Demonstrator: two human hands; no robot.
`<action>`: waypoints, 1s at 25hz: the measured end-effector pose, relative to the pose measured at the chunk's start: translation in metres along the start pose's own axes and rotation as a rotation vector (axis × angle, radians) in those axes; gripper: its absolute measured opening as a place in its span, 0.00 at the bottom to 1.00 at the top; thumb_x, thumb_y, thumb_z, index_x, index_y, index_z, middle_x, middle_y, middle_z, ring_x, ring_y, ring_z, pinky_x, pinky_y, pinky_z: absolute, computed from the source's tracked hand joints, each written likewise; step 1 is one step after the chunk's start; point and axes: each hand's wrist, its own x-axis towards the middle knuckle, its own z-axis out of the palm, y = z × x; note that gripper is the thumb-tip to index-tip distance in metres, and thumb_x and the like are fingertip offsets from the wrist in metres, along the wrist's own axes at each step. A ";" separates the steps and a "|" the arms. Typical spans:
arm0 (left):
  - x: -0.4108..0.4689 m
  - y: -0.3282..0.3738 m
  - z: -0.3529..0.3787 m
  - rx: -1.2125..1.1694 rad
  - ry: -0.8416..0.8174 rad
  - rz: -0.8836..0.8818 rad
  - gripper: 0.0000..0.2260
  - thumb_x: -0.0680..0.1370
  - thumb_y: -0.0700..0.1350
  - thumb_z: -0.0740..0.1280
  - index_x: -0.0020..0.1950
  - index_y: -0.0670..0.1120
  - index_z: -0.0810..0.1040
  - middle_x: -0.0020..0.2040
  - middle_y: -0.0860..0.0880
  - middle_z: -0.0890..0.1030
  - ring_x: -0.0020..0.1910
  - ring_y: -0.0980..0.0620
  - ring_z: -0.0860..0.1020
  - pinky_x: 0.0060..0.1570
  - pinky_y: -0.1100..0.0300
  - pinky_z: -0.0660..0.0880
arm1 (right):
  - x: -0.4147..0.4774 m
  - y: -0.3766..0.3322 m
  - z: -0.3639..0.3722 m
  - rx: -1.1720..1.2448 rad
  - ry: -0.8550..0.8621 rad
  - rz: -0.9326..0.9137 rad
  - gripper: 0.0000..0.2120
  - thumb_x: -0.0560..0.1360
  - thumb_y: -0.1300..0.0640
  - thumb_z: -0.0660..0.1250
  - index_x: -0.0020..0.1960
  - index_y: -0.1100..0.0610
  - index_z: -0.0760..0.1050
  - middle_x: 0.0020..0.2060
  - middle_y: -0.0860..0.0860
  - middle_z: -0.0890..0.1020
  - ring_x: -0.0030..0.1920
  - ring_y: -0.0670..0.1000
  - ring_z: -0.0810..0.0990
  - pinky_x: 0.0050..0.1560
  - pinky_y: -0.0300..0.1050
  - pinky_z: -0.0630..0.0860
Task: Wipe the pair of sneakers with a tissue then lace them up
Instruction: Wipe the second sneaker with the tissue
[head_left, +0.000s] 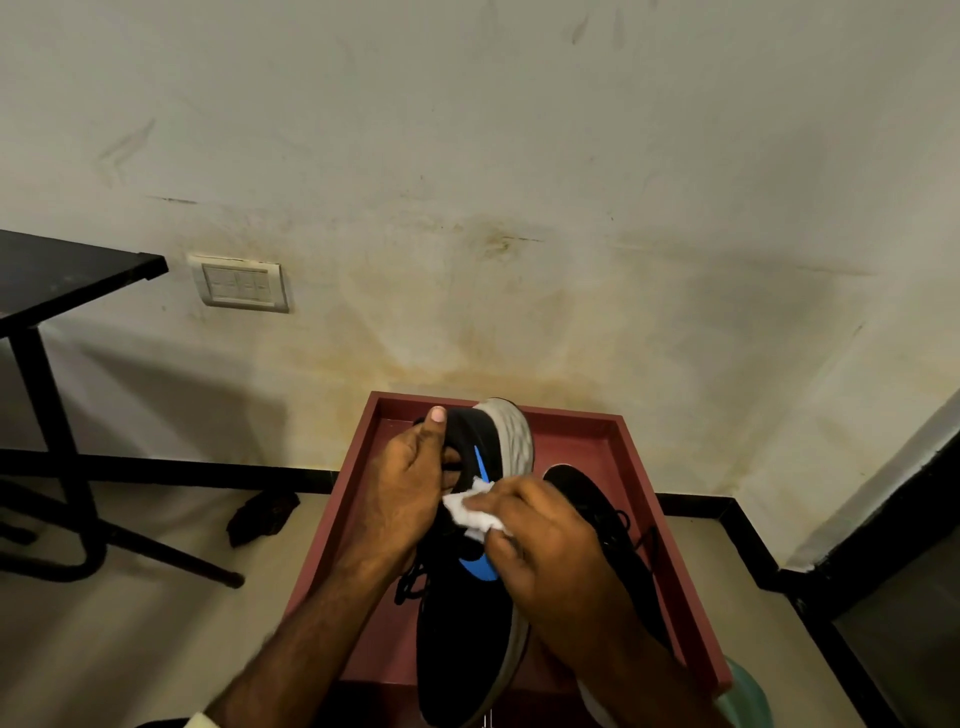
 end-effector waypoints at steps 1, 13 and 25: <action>-0.002 0.001 0.001 -0.007 -0.030 0.016 0.23 0.84 0.61 0.56 0.48 0.47 0.84 0.41 0.47 0.88 0.41 0.47 0.87 0.44 0.52 0.83 | 0.006 0.005 -0.003 0.005 0.060 0.053 0.14 0.80 0.64 0.67 0.63 0.55 0.81 0.57 0.46 0.78 0.59 0.42 0.77 0.61 0.39 0.77; -0.006 -0.002 0.005 0.059 -0.090 0.112 0.24 0.84 0.60 0.57 0.40 0.47 0.82 0.31 0.50 0.82 0.31 0.55 0.81 0.33 0.59 0.77 | 0.014 0.008 -0.012 0.003 0.057 0.044 0.15 0.79 0.63 0.69 0.64 0.56 0.82 0.55 0.47 0.78 0.57 0.44 0.77 0.59 0.38 0.77; 0.022 -0.009 0.001 0.064 0.028 -0.050 0.29 0.84 0.63 0.58 0.44 0.41 0.83 0.37 0.42 0.86 0.36 0.41 0.85 0.42 0.45 0.82 | -0.007 0.028 -0.012 0.088 -0.106 0.137 0.09 0.80 0.61 0.68 0.58 0.51 0.80 0.51 0.39 0.76 0.52 0.41 0.78 0.53 0.37 0.76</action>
